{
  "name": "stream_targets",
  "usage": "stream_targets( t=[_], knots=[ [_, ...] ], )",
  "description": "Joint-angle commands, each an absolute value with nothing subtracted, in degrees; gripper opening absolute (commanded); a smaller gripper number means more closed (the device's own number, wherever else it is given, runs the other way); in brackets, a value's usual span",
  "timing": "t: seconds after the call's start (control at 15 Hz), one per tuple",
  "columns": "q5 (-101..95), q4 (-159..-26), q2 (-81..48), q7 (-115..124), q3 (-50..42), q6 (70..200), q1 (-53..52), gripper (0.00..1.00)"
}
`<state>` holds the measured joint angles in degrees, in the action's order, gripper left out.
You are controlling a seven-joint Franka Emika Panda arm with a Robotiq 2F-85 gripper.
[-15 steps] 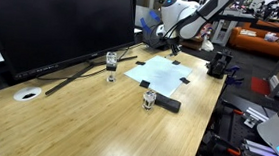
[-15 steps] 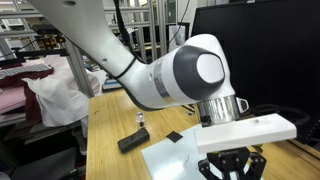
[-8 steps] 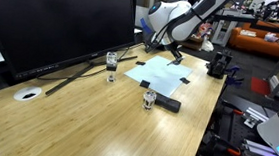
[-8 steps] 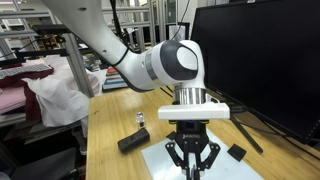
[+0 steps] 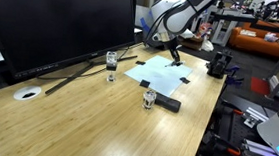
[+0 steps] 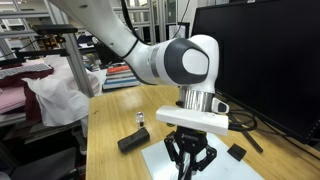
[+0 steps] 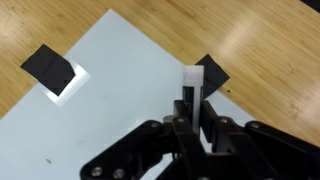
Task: Write the letter v on the paper using the marker
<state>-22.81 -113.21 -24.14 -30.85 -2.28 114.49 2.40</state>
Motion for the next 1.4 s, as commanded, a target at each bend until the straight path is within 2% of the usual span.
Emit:
stream_targets(
  t=[0.0,0.13,0.2,0.67,1.13,1.33],
  knots=[
    [-23.1,-113.1,-24.3,-30.6,-1.3,114.2,2.9,0.19],
    [-23.1,-113.0,-24.4,-30.6,-1.3,114.2,2.9,0.19],
    [-23.1,-113.0,-24.4,-30.6,-1.3,114.2,2.9,0.05],
    [-25.7,-108.2,-27.6,-26.0,-2.0,102.4,1.0,0.05],
    [-29.6,-91.2,-40.6,-21.5,-2.2,86.1,-1.8,0.05],
    [-30.3,-83.3,-46.6,-22.6,-2.1,83.9,-1.6,0.05]
  ],
)
